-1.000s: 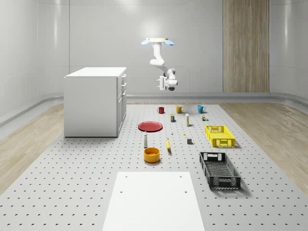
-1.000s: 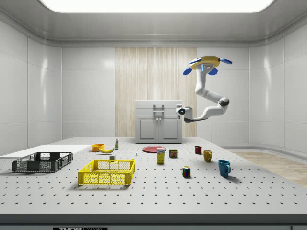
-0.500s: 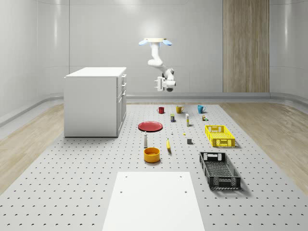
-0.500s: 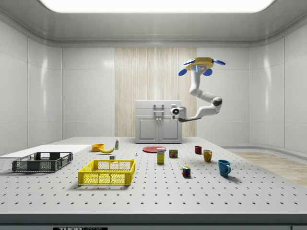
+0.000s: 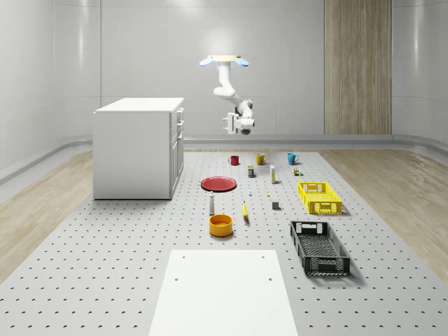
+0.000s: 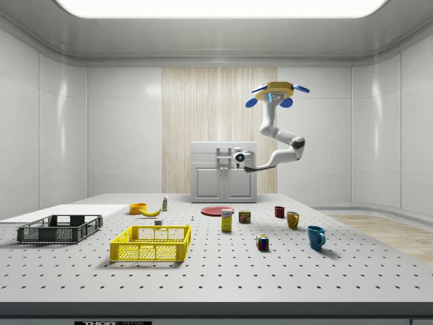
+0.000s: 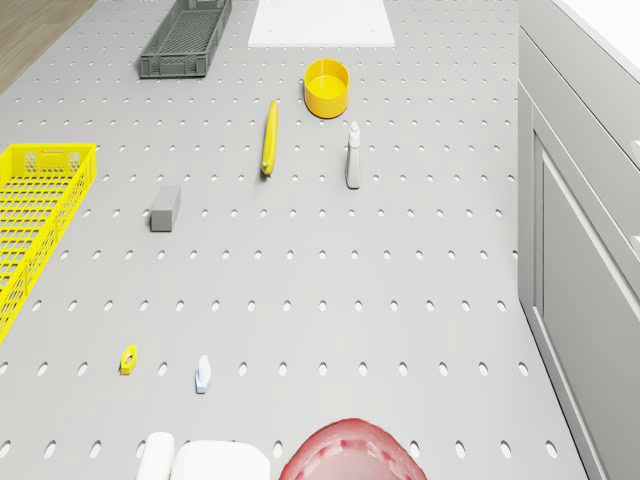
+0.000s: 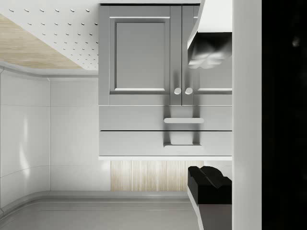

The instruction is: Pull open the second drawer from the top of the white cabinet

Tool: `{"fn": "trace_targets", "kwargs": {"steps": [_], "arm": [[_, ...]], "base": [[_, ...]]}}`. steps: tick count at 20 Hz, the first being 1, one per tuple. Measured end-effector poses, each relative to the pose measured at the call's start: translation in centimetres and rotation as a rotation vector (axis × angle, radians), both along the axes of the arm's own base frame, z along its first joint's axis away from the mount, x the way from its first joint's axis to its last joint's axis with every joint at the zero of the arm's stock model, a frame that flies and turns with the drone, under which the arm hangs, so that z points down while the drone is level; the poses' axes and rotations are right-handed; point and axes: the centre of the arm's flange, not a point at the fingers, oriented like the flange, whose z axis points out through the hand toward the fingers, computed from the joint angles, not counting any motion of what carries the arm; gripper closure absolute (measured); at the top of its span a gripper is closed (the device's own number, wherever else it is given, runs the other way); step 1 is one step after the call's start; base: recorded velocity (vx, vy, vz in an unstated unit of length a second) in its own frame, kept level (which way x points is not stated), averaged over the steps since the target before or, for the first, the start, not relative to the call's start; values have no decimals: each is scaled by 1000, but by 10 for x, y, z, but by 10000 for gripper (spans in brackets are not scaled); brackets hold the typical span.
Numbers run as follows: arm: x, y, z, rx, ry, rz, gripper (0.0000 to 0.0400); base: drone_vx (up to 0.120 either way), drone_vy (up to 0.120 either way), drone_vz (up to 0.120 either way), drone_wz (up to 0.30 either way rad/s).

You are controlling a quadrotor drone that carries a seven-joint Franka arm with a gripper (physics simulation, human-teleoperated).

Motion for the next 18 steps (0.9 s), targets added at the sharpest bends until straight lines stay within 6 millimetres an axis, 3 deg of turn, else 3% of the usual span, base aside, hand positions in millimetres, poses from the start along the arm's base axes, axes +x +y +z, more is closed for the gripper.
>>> {"fn": "trace_targets", "kwargs": {"steps": [5, 13, 18], "arm": [[0, 0, 0, 0, 0, 0, 100], [0, 27, 0, 0, 0, 0, 100], [0, 46, 0, 0, 0, 0, 100]], "base": [[120, 0, 0, 0], [5, 0, 0, 0], [0, -120, 0, 0]]}}
